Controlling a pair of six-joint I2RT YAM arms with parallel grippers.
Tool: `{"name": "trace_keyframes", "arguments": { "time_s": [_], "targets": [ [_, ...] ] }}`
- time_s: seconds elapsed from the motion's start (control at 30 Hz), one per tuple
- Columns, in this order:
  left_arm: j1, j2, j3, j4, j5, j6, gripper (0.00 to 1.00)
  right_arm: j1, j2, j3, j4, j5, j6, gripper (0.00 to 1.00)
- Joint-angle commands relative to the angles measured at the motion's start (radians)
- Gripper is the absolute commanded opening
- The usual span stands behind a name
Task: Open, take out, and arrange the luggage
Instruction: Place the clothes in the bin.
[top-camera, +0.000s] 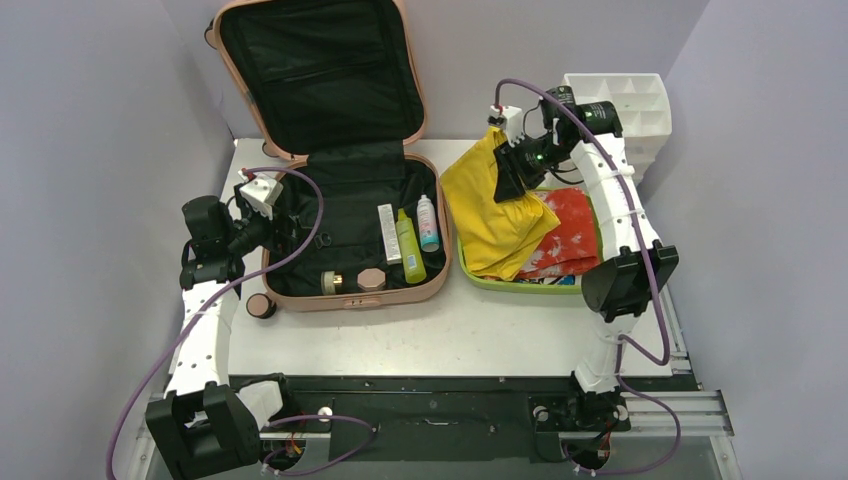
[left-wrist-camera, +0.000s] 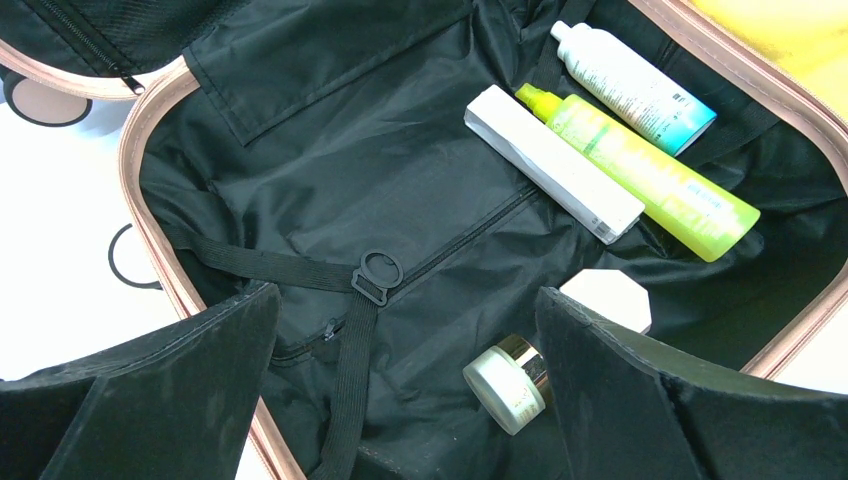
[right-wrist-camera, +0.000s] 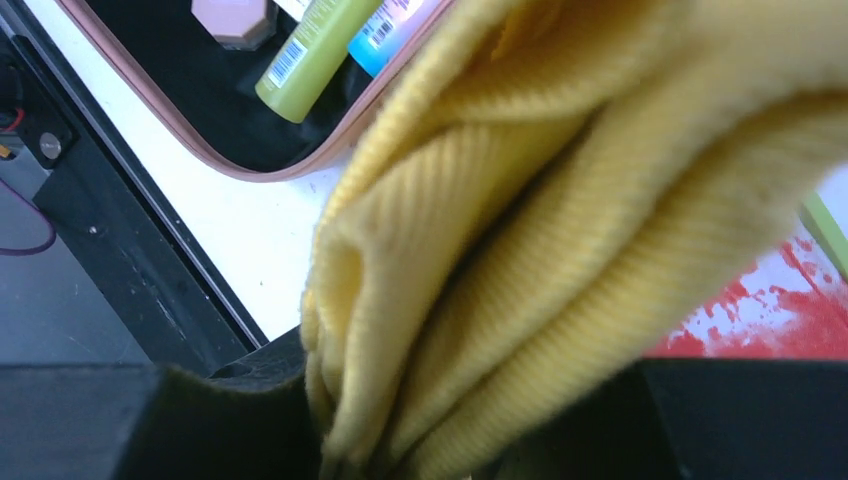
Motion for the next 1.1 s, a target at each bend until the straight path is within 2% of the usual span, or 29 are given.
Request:
{"name": "trace_keyframes", "arguments": {
  "time_s": [0.0,0.17,0.23,0.47,0.53,0.63,0.7,0.77,0.9,1.07],
  "targets": [
    [0.006,-0.018,0.012,0.017,0.023,-0.012,0.96,0.004,-0.119,0.066,0.101,-0.131,0.049,0.0],
    [0.005,-0.02,0.009,0.019,0.024,-0.013,0.96,0.002,-0.154,0.048,0.224,-0.223,0.239,0.0],
    [0.004,-0.021,0.007,0.019,0.022,-0.013,0.96,-0.002,-0.187,-0.005,0.335,-0.279,0.356,0.0],
    [0.004,-0.026,0.002,0.019,0.022,-0.012,0.96,-0.004,-0.312,-0.233,0.919,-0.414,0.873,0.0],
    [0.005,-0.027,0.001,0.02,0.022,-0.011,0.96,-0.007,-0.301,-0.236,0.952,-0.429,0.912,0.0],
    [0.006,-0.031,-0.002,0.017,0.021,-0.009,0.96,-0.024,-0.257,-0.215,0.883,-0.436,0.872,0.0],
    [0.004,-0.033,-0.003,0.014,0.022,-0.005,0.96,-0.042,-0.216,-0.204,0.759,-0.392,0.776,0.0],
    [0.004,-0.034,-0.003,0.014,0.022,-0.004,0.96,-0.056,-0.167,-0.188,0.538,-0.314,0.569,0.0],
    [0.006,-0.034,-0.003,0.014,0.022,-0.004,0.96,-0.09,-0.057,-0.197,0.315,-0.2,0.375,0.0],
    [0.004,-0.032,-0.003,0.015,0.022,-0.004,0.96,-0.143,-0.023,-0.326,0.27,-0.105,0.319,0.0]
  ]
}}
